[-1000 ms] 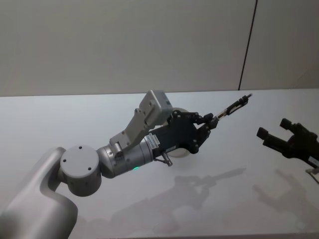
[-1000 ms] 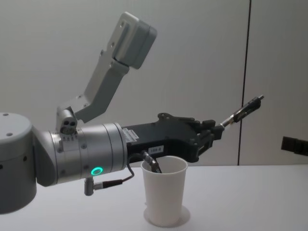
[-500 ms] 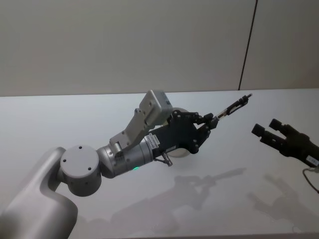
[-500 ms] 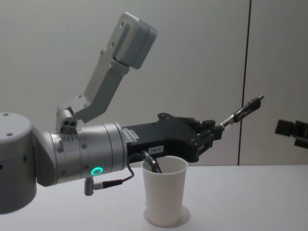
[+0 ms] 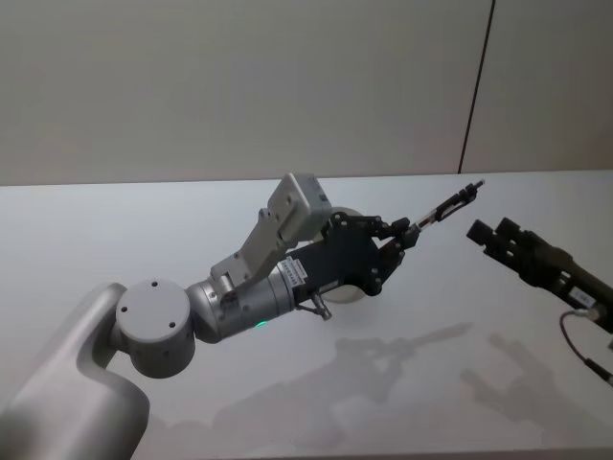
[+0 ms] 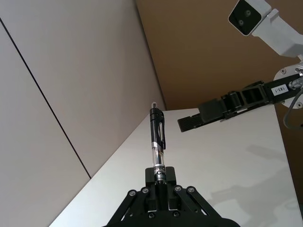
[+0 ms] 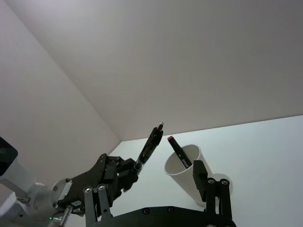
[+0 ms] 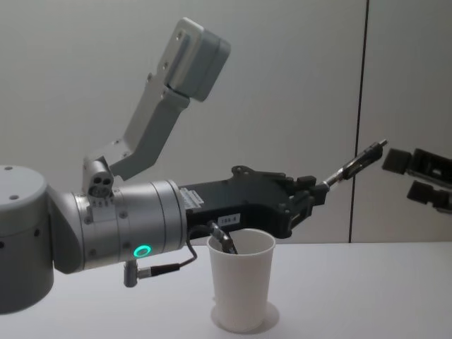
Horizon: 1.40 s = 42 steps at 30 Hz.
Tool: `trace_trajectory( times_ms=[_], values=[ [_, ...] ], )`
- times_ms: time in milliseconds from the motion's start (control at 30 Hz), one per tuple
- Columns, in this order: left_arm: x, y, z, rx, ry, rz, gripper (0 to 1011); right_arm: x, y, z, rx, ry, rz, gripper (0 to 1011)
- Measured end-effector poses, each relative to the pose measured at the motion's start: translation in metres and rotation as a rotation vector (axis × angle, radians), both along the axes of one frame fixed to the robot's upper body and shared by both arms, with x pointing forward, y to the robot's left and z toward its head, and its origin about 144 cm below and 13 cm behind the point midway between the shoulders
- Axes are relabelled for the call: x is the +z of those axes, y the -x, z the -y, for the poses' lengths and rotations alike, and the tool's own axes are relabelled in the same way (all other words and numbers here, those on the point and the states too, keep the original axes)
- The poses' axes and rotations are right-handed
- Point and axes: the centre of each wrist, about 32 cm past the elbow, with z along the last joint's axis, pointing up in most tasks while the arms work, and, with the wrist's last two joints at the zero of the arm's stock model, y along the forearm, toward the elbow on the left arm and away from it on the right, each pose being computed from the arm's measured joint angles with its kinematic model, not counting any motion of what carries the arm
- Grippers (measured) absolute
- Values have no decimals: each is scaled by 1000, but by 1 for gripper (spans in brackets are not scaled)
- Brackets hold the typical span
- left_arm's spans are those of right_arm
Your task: Place the pen into the pen holder.
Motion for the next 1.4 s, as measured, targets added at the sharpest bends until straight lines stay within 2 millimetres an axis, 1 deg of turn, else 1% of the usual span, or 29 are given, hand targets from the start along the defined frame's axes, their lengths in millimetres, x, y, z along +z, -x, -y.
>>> trace_trajectory(
  times_ms=[200,833,1400],
  values=[
    [0,0,0,0,0,0,137,-1,-1,-9,-7,-44,-13,1002],
    [0,0,0,0,0,0,137,-6,-8,-29,-57,-168,-64,1002],
    [0,0,0,0,0,0,137,-10,-14,-43,-48,-205,-61,1002]
  ],
)
